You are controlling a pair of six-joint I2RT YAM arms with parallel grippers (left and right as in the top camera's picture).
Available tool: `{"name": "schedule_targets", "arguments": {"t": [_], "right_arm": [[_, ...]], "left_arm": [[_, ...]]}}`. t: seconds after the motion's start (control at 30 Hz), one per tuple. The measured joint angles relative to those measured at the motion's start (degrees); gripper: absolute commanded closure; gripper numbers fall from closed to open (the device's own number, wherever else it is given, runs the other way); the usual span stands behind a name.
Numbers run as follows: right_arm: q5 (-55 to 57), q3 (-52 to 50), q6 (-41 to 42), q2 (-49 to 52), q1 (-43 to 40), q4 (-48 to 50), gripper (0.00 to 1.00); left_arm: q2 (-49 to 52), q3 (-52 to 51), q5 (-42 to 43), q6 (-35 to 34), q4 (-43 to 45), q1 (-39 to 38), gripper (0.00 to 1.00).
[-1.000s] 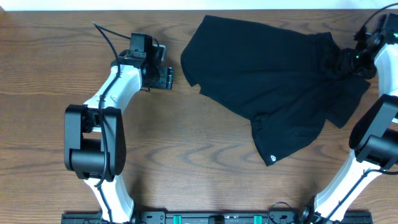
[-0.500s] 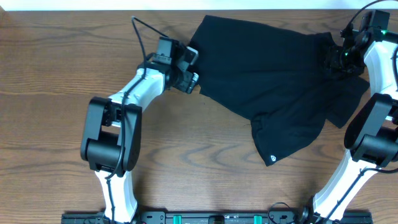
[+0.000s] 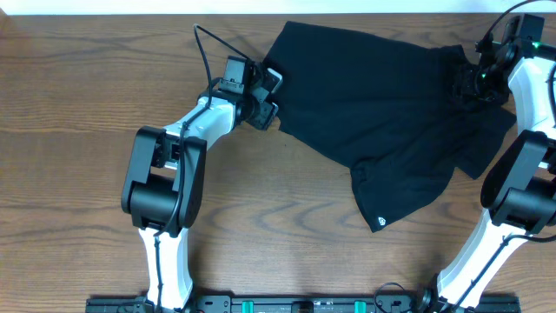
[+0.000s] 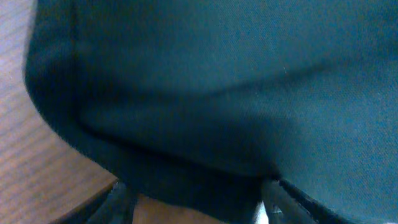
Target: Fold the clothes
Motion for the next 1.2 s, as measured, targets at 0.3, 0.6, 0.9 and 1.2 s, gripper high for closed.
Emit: {"name": "schedule_targets", "arguments": {"t": [0.3,0.6,0.9,1.2], "right_arm": [[0.0,0.0,0.0,0.0,0.0,-0.48,0.34],[0.02,0.0,0.0,0.0,0.0,-0.76,0.34],[-0.24,0.0,0.0,0.0,0.0,-1.86,0.34],[-1.11,0.0,0.0,0.0,0.42,-3.85,0.34]], "left_arm": [[1.03,0.79,-0.11,0.46,1.46,0.0,0.94],[-3.63,0.13,-11.13,-1.14,-5.14,-0.15,0.94],[-17.94,-0.13,-14.01,-1.27,-10.56,0.2,0.94],[-23.04,-0.13,-14.99,-1.33,-23.98,3.74,0.94]]}}
